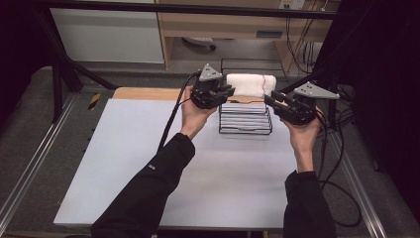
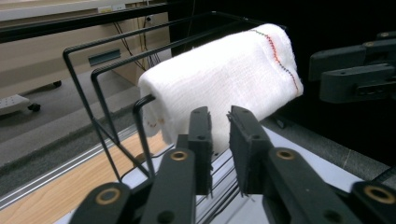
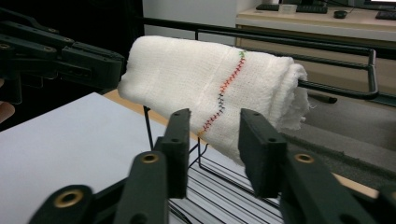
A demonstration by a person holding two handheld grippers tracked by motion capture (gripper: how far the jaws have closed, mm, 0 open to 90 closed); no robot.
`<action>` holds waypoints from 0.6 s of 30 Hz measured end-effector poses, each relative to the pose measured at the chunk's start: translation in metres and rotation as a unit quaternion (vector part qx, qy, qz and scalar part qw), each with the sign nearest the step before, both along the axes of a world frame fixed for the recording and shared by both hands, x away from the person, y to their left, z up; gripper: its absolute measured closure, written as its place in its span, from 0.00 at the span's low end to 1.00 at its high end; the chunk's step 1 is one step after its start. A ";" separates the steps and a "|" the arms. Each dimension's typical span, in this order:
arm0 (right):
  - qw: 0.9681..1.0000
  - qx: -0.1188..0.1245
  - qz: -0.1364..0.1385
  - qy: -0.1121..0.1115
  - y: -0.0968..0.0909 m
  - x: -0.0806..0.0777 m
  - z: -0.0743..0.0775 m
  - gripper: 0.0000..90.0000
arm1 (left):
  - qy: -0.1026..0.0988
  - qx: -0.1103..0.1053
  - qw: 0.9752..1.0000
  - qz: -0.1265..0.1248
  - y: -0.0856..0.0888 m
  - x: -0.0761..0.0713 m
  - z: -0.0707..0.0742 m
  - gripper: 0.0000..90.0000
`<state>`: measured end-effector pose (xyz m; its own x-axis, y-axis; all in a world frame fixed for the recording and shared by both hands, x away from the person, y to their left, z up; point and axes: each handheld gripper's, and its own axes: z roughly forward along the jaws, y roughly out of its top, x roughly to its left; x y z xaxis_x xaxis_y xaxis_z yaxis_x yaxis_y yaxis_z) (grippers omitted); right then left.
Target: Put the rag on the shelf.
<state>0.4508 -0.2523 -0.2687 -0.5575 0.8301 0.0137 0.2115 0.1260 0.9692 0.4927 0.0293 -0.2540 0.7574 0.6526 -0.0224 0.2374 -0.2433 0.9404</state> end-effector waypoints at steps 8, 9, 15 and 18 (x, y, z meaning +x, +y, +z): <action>0.999 0.015 0.028 0.023 0.004 -0.011 -0.004 0.39 | 0.013 0.011 1.000 -0.014 0.022 -0.012 -0.011 0.63; 0.999 0.015 0.030 0.025 0.004 -0.013 -0.006 0.36 | 0.015 0.011 1.000 -0.017 0.026 -0.014 -0.014 0.59; 0.998 0.017 0.039 0.042 0.007 -0.019 -0.017 0.17 | 0.024 0.027 0.999 -0.017 0.049 -0.025 -0.032 0.39; 0.998 0.019 0.046 0.049 0.008 -0.022 -0.023 0.12 | 0.028 0.035 0.999 -0.009 0.062 -0.029 -0.042 0.30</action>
